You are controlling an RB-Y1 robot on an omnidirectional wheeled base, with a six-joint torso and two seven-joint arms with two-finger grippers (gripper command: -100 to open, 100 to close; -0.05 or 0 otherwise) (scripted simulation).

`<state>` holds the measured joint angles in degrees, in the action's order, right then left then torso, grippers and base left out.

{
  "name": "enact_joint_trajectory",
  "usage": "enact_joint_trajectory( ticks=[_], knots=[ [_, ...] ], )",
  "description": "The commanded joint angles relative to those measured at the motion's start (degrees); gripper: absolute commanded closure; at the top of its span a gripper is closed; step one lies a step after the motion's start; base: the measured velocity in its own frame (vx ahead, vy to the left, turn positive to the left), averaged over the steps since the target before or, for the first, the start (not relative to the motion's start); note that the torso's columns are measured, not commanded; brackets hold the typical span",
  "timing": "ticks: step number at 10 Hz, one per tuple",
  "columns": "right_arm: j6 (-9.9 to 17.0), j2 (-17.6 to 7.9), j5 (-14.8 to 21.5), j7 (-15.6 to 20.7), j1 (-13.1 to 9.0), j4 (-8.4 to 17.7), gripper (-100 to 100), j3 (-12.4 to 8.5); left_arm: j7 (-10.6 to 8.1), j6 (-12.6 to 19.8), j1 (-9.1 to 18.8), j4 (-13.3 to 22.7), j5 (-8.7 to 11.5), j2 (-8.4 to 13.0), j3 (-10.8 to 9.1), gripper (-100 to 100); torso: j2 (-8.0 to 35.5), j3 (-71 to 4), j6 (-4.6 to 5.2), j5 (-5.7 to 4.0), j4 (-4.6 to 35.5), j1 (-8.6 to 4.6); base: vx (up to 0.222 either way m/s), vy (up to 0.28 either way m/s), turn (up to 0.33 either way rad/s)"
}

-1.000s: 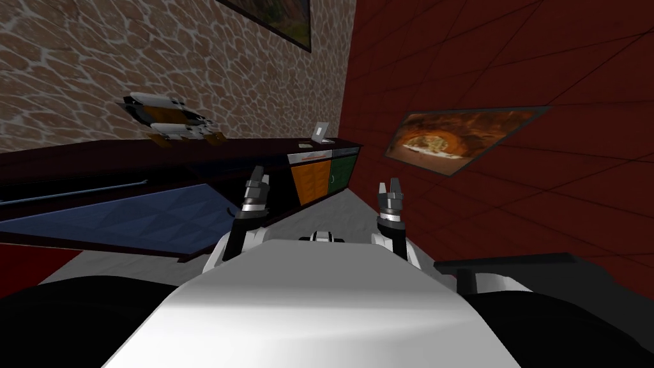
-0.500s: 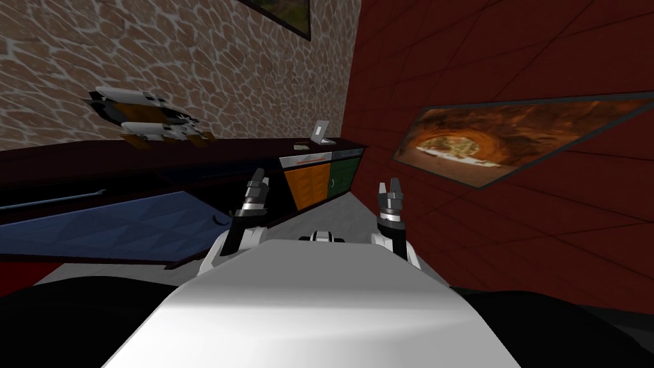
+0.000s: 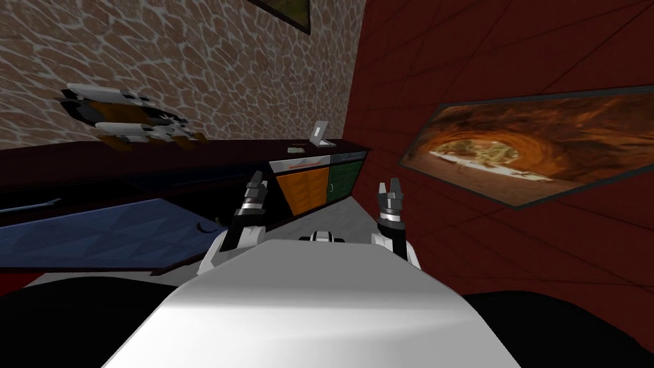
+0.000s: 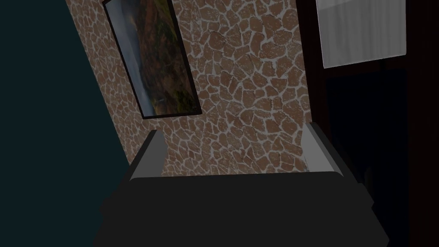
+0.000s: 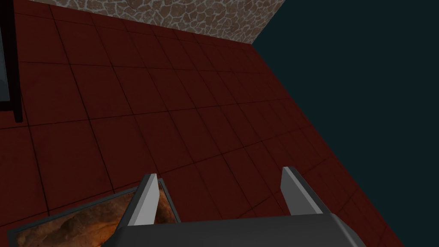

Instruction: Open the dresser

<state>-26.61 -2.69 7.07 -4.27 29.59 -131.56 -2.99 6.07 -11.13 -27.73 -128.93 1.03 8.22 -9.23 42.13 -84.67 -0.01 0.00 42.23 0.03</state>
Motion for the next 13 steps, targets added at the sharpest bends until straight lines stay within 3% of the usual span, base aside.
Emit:
enact_joint_trajectory(
  ticks=[1,7,10,13],
  knots=[
    [0.0,0.0,0.0,0.0,0.0,0.0,0,0.0,-0.66,2.6,0.6,1.3,1.5,0.7,-1.52,-100,0.0,0.0,0.01,0.0,0.0,-0.05,0.261,-0.172,0.105],
    [0.0,0.0,0.0,0.0,0.0,0.0,0,0.0,-1.98,7.5,2.1,4.9,4.5,-0.8,-4.66,-100,0.1,0.1,0.0,0.01,0.0,0.0,0.219,-0.149,0.097],
    [0.0,0.0,0.0,0.0,0.0,0.0,0,0.0,-2.48,9.4,2.6,6.3,5.7,-4.0,-5.83,-100,0.2,0.1,0.01,-0.02,0.1,-0.05,0.198,-0.142,0.077],
    [0.0,0.0,0.0,0.0,0.0,0.0,0,0.0,-2.68,10.1,2.9,6.8,6.2,-7.7,-6.3,-100,0.4,0.3,0.0,0.05,0.1,0.14,0.068,-0.043,0.027]
  ],
)
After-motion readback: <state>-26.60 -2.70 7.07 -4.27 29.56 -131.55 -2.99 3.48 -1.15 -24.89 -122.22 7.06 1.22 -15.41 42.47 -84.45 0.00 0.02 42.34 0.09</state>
